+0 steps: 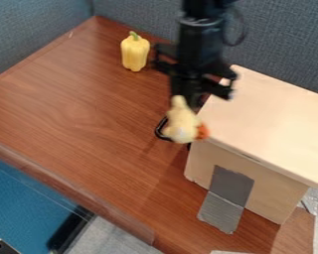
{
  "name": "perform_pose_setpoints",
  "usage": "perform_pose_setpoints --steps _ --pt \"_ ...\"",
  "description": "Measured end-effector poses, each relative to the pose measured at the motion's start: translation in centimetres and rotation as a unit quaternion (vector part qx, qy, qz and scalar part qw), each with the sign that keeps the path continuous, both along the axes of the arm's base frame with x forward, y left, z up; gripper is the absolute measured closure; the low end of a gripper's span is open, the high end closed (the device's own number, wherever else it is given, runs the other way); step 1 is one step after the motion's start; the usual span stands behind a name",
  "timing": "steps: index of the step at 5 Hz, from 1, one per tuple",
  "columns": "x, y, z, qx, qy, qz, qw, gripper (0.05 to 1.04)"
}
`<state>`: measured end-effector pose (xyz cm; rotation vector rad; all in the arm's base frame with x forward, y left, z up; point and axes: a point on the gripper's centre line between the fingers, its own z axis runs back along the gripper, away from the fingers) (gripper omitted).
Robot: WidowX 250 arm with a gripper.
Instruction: Take the object from the top of the drawer
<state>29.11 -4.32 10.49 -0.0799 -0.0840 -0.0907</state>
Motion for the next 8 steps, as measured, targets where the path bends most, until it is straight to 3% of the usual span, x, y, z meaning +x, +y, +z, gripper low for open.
perform_pose_setpoints --steps 1,2,3,4,5,6,7,8 --pt "-1.7 3.7 -1.8 0.009 0.027 0.028 0.9992 1.011" --pt "-2.6 6.6 -3.4 0.012 0.025 0.055 0.9981 1.012" --pt "-3.5 9.8 -5.7 0.049 0.024 0.088 0.9946 1.013" --pt "-3.2 10.7 -6.9 0.068 0.008 0.099 0.9927 1.013" --pt "-3.3 11.3 -7.7 0.084 0.018 0.102 0.9911 0.998" --pt "-3.5 11.4 -7.5 0.088 0.029 0.095 0.9911 0.837" --pt "-3.3 11.7 -6.3 0.072 0.048 0.077 0.9932 0.567" --pt "-3.1 12.0 -4.5 0.078 0.038 0.072 0.9936 0.261"
